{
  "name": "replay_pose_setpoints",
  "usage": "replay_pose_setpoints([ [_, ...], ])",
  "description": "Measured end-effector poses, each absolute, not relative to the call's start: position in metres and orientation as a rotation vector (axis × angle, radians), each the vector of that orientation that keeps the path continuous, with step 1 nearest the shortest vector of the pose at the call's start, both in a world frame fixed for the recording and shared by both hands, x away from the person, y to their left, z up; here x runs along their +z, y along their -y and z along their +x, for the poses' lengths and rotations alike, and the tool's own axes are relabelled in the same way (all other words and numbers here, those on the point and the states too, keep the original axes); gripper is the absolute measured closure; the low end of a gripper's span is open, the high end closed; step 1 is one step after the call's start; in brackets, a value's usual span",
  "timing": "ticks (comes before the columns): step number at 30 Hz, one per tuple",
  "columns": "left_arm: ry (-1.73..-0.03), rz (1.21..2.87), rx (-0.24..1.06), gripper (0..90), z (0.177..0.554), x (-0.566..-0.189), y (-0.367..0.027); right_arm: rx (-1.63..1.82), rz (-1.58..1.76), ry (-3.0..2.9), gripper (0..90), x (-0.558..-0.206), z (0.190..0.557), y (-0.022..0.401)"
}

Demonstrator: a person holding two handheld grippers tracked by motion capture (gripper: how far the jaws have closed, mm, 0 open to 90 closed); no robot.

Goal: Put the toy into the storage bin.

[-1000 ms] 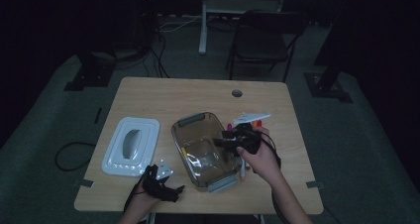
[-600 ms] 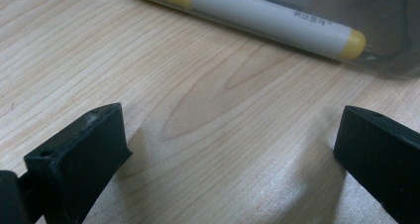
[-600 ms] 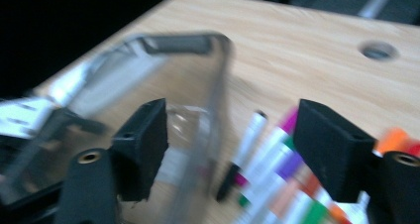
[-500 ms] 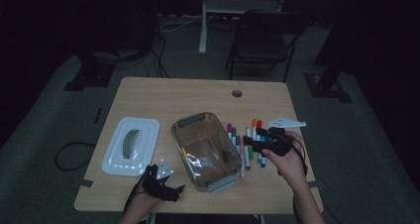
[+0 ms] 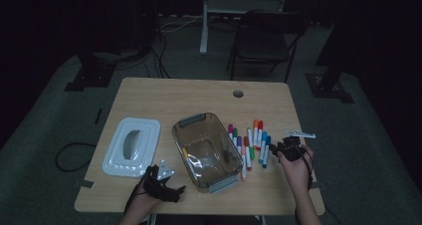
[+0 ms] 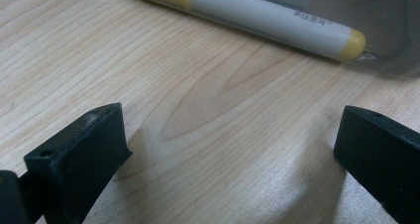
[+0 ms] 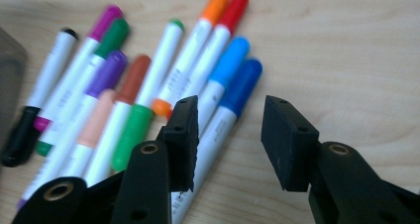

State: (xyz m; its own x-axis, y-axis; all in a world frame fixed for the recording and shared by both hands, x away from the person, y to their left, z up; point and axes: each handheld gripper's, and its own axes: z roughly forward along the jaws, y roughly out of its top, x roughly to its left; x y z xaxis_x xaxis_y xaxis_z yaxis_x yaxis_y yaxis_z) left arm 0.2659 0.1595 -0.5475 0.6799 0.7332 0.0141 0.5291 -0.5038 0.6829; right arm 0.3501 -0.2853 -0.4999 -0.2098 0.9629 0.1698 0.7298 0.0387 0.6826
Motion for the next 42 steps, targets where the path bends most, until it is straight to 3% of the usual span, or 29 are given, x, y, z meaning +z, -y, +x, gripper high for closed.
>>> replay_pose_setpoints([
  [18,-0.965,2.229,0.399,0.6,0.266,-0.547,-0.16,0.835,1.826,-1.989,62.3,-0.529,0.364,0.281],
  [22,-0.964,2.229,0.399,0.6,0.266,-0.547,-0.16,0.769,1.835,-1.955,71.4,-0.528,0.361,0.288],
  [24,-0.964,2.229,0.399,0.6,0.266,-0.547,-0.16,0.763,1.845,-1.938,71.4,-0.528,0.36,0.289],
  [25,-0.964,2.229,0.399,0.6,0.266,-0.547,-0.16,0.767,1.871,-1.901,76.1,-0.529,0.36,0.294],
  [29,-0.964,2.229,0.399,0.6,0.266,-0.547,-0.16,0.768,1.888,-1.891,76.5,-0.528,0.36,0.297],
  [36,-0.964,2.229,0.399,0.6,0.266,-0.547,-0.16,0.816,1.889,-1.88,76.7,-0.516,0.354,0.3],
  [42,-0.964,2.231,0.399,0.6,0.266,-0.547,-0.16,0.915,1.808,-1.908,76.7,-0.482,0.346,0.289],
])
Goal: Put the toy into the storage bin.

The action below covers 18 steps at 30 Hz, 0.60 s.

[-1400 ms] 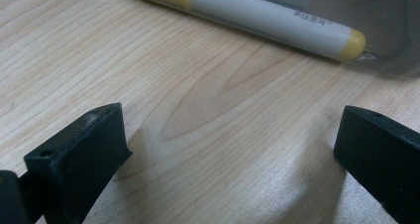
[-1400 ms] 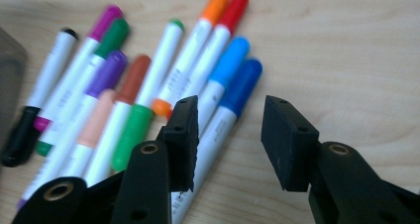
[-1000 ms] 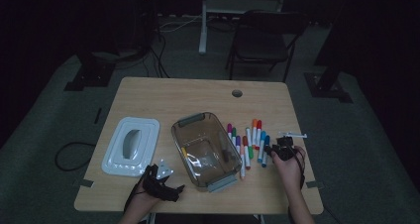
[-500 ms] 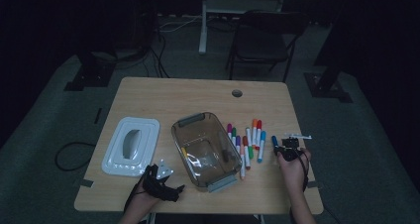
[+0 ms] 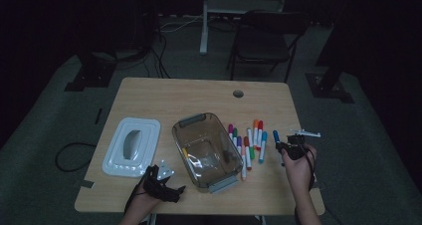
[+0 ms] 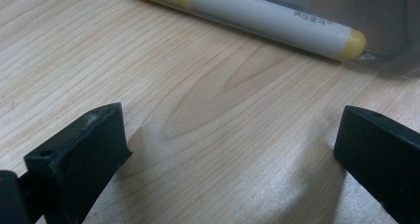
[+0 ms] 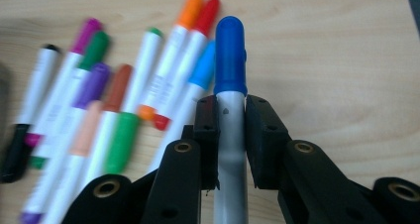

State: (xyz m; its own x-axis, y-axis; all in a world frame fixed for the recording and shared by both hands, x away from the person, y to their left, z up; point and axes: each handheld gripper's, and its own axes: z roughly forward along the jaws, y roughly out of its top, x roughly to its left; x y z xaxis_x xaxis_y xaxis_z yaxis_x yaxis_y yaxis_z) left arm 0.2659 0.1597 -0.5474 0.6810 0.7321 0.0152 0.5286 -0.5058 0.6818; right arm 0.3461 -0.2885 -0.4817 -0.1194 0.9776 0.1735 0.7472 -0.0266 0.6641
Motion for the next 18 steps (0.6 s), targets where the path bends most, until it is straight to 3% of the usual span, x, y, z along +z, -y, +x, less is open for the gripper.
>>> replay_pose_setpoints([
  [18,-0.95,2.236,0.394,0.6,0.269,-0.547,-0.16,1.211,1.47,-2.116,76.7,-0.378,0.323,0.203],
])
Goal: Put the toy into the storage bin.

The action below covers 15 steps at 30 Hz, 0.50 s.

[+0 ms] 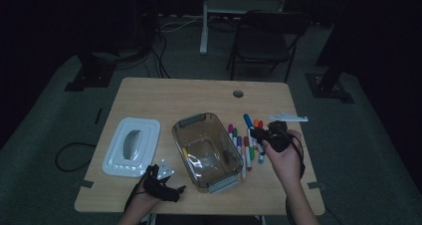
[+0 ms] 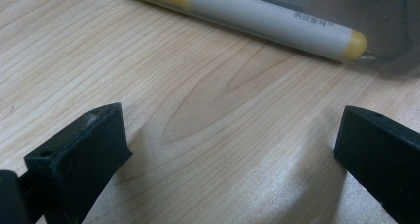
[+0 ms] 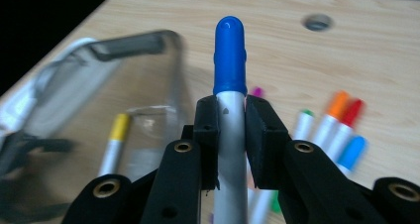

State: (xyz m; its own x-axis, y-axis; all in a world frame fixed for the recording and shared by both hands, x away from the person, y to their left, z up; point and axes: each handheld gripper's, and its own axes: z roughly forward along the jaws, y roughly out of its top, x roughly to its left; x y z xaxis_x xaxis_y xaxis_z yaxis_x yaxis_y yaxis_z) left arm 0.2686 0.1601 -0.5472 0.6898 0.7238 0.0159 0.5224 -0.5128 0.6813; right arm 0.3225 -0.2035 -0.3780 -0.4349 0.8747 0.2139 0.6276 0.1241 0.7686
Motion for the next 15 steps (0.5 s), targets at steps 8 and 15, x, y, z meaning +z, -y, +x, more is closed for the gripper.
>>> replay_pose_setpoints([
  [8,-0.95,2.236,0.394,0.6,0.269,-0.547,-0.16,1.283,1.376,-2.236,76.7,-0.364,0.325,0.16],
  [15,-0.95,2.237,0.393,0.6,0.269,-0.547,-0.16,1.288,1.304,-2.347,76.7,-0.365,0.326,0.117],
])
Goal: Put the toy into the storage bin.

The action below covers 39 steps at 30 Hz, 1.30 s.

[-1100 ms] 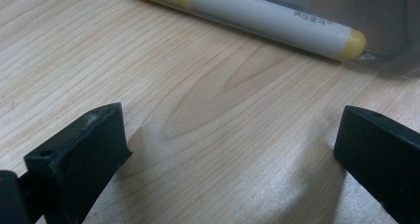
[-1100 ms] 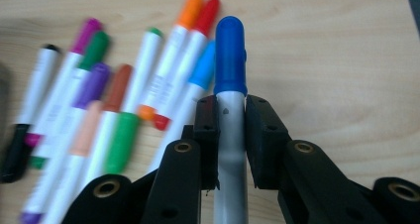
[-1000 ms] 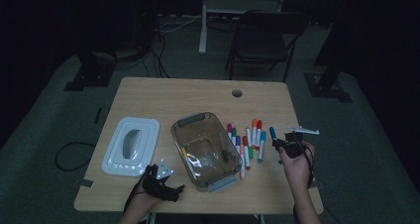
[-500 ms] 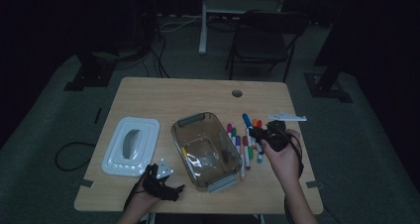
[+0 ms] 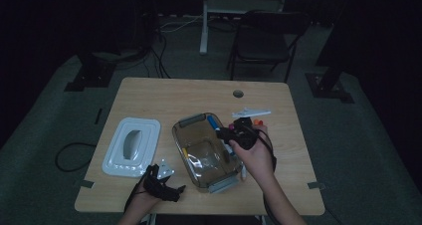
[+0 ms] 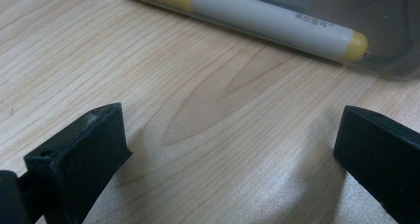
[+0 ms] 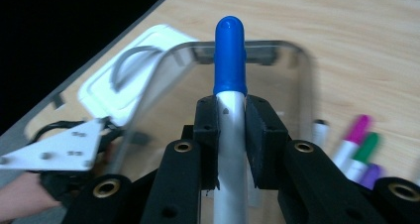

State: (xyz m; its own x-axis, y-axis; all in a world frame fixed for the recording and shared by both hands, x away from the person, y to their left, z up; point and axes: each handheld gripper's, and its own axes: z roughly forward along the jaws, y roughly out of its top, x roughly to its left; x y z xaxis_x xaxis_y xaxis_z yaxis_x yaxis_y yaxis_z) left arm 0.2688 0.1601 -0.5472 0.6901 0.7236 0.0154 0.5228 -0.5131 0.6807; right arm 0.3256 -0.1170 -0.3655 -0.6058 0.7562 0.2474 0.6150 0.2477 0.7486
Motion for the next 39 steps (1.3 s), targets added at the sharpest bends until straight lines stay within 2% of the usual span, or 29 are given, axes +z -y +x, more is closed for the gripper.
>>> replay_pose_setpoints([
  [12,-0.952,2.235,0.394,0.6,0.269,-0.547,-0.16,1.19,1.321,-2.571,76.7,-0.401,0.344,0.05],
  [22,-0.951,2.235,0.397,0.7,0.269,-0.547,-0.16,0.978,1.409,-2.715,76.6,-0.433,0.364,0.025],
  [39,-0.953,2.234,0.396,0.6,0.268,-0.547,-0.16,0.735,1.449,-2.908,76.5,-0.466,0.376,0.01],
])
